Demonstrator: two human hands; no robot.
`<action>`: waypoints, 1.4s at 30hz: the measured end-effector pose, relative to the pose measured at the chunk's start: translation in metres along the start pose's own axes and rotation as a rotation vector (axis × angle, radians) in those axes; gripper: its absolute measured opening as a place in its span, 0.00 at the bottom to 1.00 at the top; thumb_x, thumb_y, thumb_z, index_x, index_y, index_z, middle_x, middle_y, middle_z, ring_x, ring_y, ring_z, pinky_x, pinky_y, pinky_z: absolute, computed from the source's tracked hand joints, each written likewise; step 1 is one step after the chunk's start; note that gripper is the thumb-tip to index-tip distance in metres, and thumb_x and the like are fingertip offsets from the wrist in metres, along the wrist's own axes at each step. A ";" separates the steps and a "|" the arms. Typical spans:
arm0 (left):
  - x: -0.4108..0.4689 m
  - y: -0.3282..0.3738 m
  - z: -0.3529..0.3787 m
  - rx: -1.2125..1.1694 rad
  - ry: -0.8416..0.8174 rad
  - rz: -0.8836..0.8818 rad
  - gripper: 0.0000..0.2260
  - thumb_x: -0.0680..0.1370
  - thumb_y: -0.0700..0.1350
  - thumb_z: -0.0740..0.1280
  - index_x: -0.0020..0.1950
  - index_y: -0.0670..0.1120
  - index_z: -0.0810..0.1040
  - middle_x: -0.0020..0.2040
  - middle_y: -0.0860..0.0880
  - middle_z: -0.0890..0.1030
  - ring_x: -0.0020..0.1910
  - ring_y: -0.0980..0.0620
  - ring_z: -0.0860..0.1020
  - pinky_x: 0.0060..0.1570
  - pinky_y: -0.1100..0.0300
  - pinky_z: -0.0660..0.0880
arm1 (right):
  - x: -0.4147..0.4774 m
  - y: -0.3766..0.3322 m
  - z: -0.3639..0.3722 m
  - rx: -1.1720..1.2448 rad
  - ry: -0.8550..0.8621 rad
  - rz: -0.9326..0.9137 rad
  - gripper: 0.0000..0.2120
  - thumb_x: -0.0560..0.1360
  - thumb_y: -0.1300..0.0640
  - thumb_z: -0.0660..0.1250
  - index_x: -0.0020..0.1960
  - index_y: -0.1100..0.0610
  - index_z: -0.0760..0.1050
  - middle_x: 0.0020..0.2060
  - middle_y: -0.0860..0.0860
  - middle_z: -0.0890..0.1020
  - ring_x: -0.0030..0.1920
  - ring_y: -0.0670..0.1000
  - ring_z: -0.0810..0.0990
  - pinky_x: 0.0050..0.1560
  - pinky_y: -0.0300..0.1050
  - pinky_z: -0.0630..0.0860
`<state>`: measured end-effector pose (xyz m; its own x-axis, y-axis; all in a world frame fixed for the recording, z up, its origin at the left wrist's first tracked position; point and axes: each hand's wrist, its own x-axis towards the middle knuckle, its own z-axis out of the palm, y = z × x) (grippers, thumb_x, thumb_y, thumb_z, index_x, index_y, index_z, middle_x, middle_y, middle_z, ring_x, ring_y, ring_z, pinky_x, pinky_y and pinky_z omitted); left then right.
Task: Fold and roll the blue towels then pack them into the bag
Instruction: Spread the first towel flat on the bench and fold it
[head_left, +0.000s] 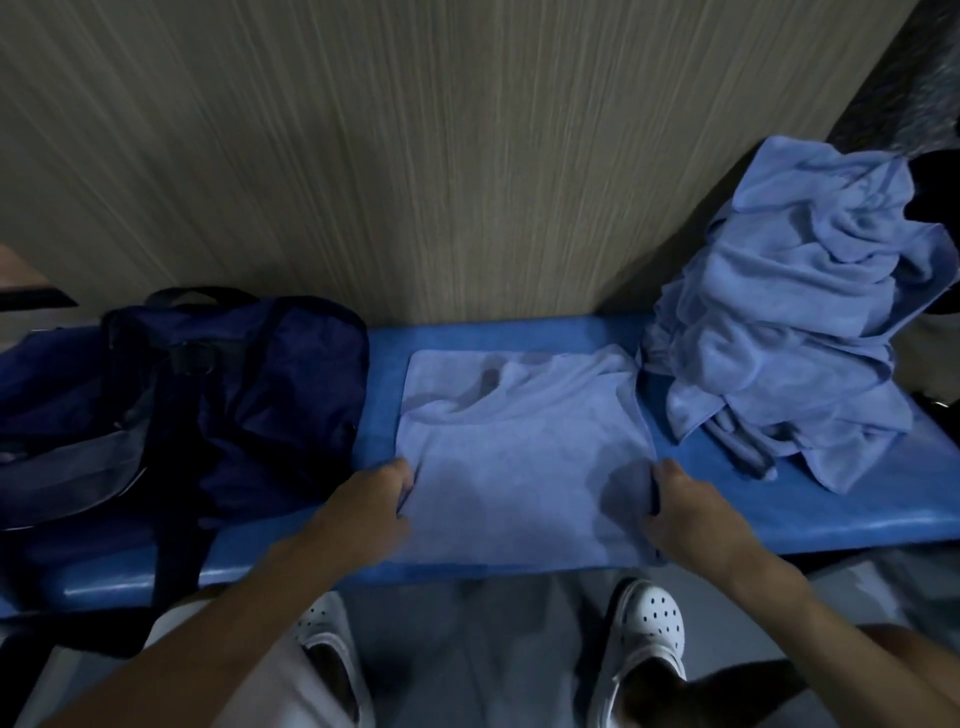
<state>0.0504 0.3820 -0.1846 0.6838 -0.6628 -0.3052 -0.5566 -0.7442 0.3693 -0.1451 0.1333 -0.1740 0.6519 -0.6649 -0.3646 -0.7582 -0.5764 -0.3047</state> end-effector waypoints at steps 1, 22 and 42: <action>-0.001 0.002 -0.005 0.036 -0.042 -0.010 0.07 0.73 0.43 0.68 0.45 0.46 0.70 0.36 0.51 0.75 0.36 0.50 0.77 0.40 0.55 0.76 | -0.004 -0.001 -0.004 -0.038 -0.037 0.011 0.13 0.75 0.51 0.63 0.49 0.57 0.61 0.50 0.59 0.78 0.53 0.62 0.78 0.54 0.56 0.74; 0.154 0.058 -0.006 -0.054 0.286 0.192 0.03 0.77 0.48 0.67 0.43 0.54 0.77 0.47 0.53 0.77 0.51 0.49 0.75 0.56 0.51 0.66 | 0.136 -0.050 -0.001 -0.146 0.320 -0.244 0.24 0.76 0.60 0.57 0.72 0.53 0.64 0.71 0.55 0.67 0.73 0.60 0.60 0.71 0.58 0.58; 0.154 0.039 -0.031 -0.356 0.530 0.252 0.03 0.75 0.45 0.61 0.43 0.48 0.74 0.32 0.48 0.77 0.33 0.46 0.76 0.36 0.54 0.73 | 0.115 -0.059 -0.005 -0.165 0.333 -0.099 0.19 0.82 0.47 0.51 0.68 0.52 0.71 0.72 0.64 0.62 0.66 0.66 0.65 0.65 0.57 0.64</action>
<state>0.1486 0.2538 -0.1897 0.7428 -0.6148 0.2651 -0.6019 -0.4397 0.6667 -0.0254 0.0877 -0.1934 0.7092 -0.7045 -0.0267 -0.6979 -0.6962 -0.1681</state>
